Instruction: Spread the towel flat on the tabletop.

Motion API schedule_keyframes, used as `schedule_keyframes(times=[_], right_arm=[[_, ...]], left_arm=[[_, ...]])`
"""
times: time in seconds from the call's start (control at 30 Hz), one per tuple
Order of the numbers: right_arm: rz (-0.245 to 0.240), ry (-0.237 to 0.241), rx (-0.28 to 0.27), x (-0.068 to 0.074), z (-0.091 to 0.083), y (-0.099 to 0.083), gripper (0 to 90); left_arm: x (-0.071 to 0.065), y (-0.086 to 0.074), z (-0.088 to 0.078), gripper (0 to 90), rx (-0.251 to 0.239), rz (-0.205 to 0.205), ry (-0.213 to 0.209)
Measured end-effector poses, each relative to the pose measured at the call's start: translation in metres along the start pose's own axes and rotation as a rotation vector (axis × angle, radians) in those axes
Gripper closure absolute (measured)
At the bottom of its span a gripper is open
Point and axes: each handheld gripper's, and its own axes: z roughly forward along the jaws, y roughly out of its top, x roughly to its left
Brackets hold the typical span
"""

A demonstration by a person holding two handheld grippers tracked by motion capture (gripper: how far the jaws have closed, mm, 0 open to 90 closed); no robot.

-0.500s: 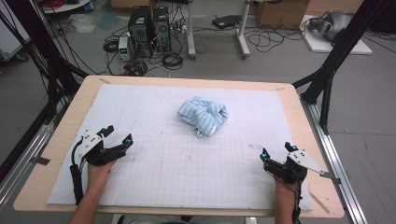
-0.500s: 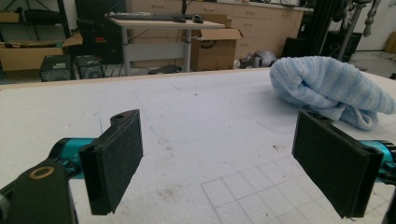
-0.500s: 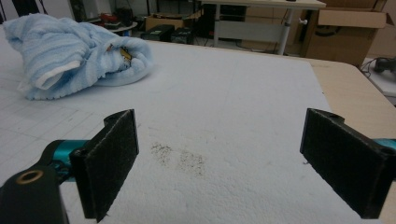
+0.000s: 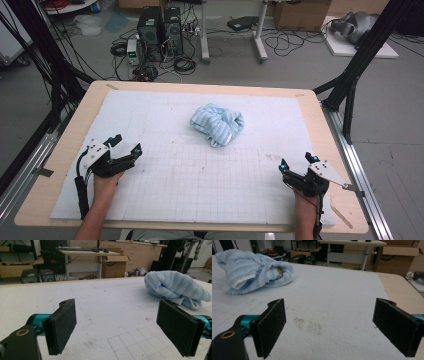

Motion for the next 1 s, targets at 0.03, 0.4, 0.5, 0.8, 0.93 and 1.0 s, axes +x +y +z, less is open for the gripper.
schedule_keyframes(times=[0.03,0.4,0.5,0.8,0.93,1.0], right_arm=[[0.002,0.002,0.001,0.0,0.0,0.0,10.6],[0.044,0.063,0.007,0.001,0.003,0.005,10.6],[0.025,0.124,0.002,0.012,0.008,0.019,10.6],[-0.015,0.231,-0.003,0.041,0.033,0.058,10.7],[-0.036,0.262,0.023,0.053,0.048,0.07,10.7],[-0.041,0.269,0.05,0.058,0.058,0.074,10.7]], left_arm=[[0.0,0.0,0.0,16.6,-0.001,0.005,0.0],[0.001,0.0,0.0,16.7,-0.001,-0.008,0.001],[0.001,0.0,0.0,16.7,0.0,-0.007,0.002],[0.001,0.0,0.0,16.7,0.001,-0.006,-0.002],[0.001,0.0,0.0,16.7,0.001,-0.008,-0.002],[0.001,0.0,0.0,16.7,0.0,-0.007,-0.001]])
